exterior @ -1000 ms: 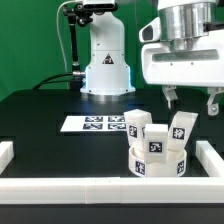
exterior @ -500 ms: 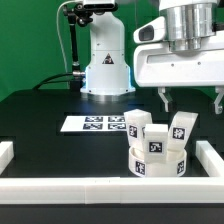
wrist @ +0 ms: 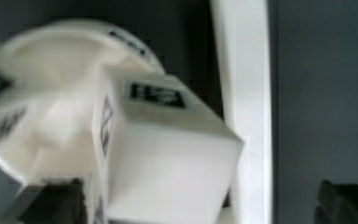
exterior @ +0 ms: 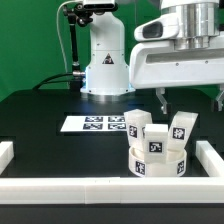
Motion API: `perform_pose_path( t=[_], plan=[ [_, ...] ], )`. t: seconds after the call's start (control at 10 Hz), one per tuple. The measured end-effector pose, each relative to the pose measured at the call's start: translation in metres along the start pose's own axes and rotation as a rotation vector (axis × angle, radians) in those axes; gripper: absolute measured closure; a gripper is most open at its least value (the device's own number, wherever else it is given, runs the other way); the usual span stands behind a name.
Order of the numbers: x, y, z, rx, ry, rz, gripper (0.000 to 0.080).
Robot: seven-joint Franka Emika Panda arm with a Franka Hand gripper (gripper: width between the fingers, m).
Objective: Assemble stool
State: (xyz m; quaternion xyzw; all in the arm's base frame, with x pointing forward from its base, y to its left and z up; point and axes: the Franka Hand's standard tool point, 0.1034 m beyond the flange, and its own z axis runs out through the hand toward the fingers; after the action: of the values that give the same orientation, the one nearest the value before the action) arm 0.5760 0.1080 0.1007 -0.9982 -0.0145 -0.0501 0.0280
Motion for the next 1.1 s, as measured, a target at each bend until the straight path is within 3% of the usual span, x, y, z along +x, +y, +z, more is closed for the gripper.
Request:
perform_pose_path(
  t=[0.4, 1.1],
  plan=[
    [-0.0011, 0.0053, 0.0011, -0.009, -0.009, -0.227, 0.0150],
    [-0.0060, 0.0100, 0.0085, -0.057, -0.051, -0.847, 0.0150]
  ],
)
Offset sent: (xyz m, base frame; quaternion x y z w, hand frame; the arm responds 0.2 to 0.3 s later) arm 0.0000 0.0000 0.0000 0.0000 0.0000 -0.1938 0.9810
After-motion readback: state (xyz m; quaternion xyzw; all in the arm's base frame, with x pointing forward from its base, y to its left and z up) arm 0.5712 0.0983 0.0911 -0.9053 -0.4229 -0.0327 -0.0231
